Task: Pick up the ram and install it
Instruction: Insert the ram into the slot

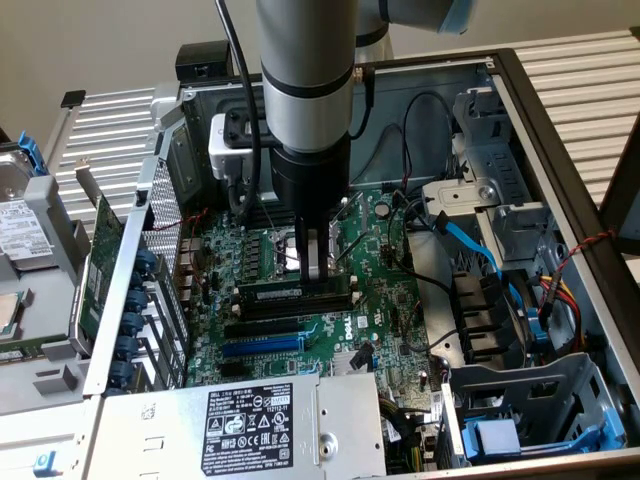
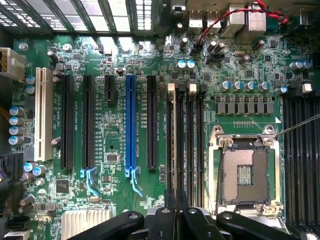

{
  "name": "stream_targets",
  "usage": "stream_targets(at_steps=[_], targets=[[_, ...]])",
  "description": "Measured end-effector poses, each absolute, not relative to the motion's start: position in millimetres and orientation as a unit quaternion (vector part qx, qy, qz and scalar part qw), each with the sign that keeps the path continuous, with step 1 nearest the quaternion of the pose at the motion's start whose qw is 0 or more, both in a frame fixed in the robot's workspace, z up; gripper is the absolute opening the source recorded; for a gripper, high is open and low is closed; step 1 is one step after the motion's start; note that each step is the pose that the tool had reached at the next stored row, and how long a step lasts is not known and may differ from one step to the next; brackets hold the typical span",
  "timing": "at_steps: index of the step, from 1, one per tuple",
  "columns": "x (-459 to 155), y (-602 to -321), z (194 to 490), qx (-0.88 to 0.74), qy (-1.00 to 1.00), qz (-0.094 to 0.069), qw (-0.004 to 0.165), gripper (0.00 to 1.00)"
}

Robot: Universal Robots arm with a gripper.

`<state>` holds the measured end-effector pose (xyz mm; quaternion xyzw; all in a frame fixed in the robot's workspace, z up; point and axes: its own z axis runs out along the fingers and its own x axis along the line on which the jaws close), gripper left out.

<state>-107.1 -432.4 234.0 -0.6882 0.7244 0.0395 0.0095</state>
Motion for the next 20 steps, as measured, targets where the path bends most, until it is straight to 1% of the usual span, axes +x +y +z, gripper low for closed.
stream_targets(at_steps=[20], targets=[[-107.7,-431.8,231.4,-0.688,0.724,0.038,0.008,0.12]])
